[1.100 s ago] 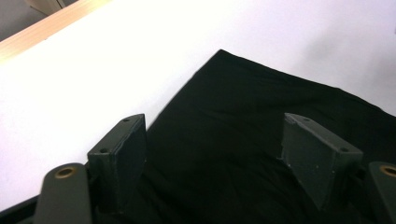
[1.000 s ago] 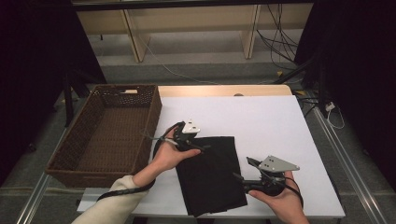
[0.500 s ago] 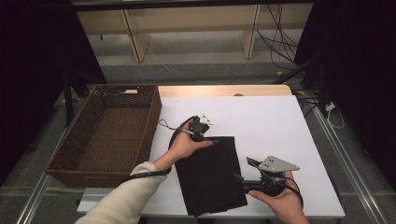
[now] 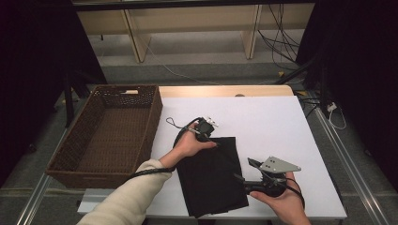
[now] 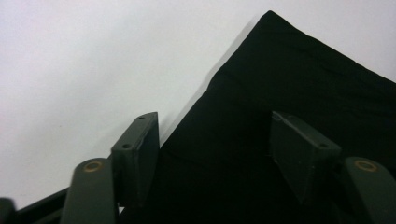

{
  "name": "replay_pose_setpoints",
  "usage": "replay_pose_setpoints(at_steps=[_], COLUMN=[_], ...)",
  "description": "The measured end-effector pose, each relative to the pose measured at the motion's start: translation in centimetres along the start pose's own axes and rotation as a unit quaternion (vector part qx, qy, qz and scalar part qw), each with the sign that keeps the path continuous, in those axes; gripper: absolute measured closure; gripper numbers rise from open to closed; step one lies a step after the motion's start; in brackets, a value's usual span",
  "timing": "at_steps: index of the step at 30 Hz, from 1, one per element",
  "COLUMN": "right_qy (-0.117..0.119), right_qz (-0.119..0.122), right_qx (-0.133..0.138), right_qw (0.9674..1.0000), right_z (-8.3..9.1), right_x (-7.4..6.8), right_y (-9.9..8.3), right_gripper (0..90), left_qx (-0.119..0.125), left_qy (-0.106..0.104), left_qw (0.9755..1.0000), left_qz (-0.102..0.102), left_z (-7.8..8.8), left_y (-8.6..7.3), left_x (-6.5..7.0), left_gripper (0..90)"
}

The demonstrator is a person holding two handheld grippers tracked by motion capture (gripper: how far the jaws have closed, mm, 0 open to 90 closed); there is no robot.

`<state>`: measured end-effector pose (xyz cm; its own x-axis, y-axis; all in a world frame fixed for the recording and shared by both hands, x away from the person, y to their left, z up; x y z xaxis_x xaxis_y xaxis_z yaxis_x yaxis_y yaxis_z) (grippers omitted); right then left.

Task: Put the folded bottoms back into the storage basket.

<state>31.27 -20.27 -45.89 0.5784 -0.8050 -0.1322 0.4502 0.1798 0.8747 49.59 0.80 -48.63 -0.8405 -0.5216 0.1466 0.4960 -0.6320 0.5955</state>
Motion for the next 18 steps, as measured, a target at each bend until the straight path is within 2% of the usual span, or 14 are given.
replay_pose_setpoints(at_steps=[4,6,7,9,10,11,15,18], right_qy=[0.001,0.001,0.002,0.001,0.0,0.0,0.0,0.0], right_qz=[-0.002,-0.001,-0.001,-0.001,-0.001,-0.001,-0.001,0.0], right_qx=[-0.001,-0.001,-0.001,-0.001,-0.002,-0.002,-0.003,-0.004], right_qw=[1.0,1.0,1.0,1.0,1.0,1.0,1.0,1.0], right_z=[0.0,0.0,-0.1,-0.1,-0.1,-0.1,-0.1,-0.1], right_x=[0.0,0.0,0.0,0.0,0.1,0.1,0.1,0.1], right_y=[0.0,0.0,0.0,0.0,0.0,0.0,0.0,0.0], right_gripper=[25.1,25.1,25.1,25.2,25.2,25.2,25.2,25.2], left_qx=[-0.013,-0.024,-0.036,-0.038,-0.043,-0.045,-0.043,-0.038], left_qy=[-0.003,-0.007,-0.008,-0.009,-0.011,-0.012,-0.013,-0.007], left_qw=[0.9999,0.9997,0.9993,0.9992,0.9989,0.9988,0.9988,0.9989], left_qz=[-0.002,-0.007,-0.009,-0.01,-0.013,-0.015,-0.019,-0.026], left_z=[0.1,0.2,0.2,0.2,0.2,0.2,0.2,0.1], left_y=[0.2,0.4,0.5,0.6,0.7,0.7,0.6,0.5], left_x=[0.4,0.8,1.2,1.3,1.5,1.6,2.0,2.3], left_gripper=[43.0,50.1,56.5,59.4,65.8,65.8,76.7,79.4])
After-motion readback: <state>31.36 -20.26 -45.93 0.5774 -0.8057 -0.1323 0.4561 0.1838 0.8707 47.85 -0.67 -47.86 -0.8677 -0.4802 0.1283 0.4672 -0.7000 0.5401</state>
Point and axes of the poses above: each handheld gripper's, and its own axes: z roughly backward along the jaws, y roughly out of its top, x roughly to its right, the point moved 1 cm from there along -z, roughly forward along the jaws, and after that the axes turned 7 degrees about -y, right-handed, at the moved point
